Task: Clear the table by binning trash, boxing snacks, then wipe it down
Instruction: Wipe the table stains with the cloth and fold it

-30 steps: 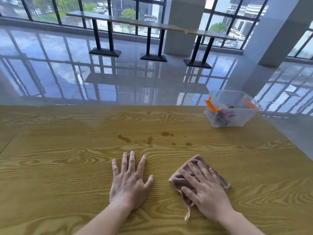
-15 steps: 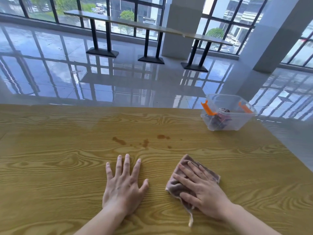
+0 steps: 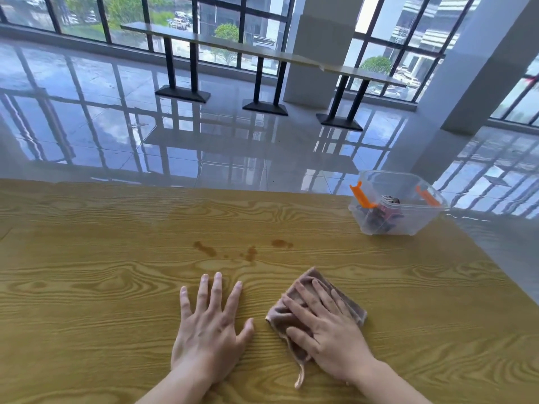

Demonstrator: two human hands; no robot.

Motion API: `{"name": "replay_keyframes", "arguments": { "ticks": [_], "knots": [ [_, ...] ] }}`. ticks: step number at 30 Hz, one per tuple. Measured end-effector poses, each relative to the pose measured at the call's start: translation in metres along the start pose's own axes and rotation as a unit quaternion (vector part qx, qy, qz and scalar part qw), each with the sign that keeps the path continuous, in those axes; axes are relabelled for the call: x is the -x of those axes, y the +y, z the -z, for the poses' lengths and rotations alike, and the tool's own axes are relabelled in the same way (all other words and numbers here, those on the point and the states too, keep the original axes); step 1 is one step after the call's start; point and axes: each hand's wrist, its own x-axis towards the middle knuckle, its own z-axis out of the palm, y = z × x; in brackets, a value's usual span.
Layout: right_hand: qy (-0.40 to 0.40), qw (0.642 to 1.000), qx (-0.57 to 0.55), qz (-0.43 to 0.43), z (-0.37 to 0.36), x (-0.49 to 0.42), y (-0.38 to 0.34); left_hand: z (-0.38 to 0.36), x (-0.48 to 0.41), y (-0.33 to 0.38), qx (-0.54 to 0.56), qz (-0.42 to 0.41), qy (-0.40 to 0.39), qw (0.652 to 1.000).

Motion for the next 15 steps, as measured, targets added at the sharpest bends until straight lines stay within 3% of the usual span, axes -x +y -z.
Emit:
{"name": "replay_keyframes", "arguments": {
  "ticks": [4, 7, 9, 12, 15],
  "knots": [
    [-0.034, 0.986, 0.004, -0.162, 0.027, -0.051, 0.045, -0.002, 0.000, -0.001, -0.008, -0.003, -0.002, 1.000],
    [-0.050, 0.962, -0.032, -0.266, 0.038, -0.111, 0.040, -0.004, -0.001, -0.001, -0.006, 0.000, -0.003, 1.000],
    [-0.049, 0.972, -0.025, -0.228, 0.030, -0.116, 0.018, -0.001, 0.000, -0.001, -0.011, 0.002, -0.008, 1.000],
    [-0.012, 0.998, -0.004, -0.062, 0.006, -0.054, -0.010, 0.001, 0.003, 0.001, 0.004, -0.002, -0.016, 1.000],
    [-0.006, 0.999, -0.002, -0.046, 0.007, -0.013, 0.012, 0.009, 0.000, -0.022, 0.080, 0.000, 0.009, 0.997]
  ]
}}
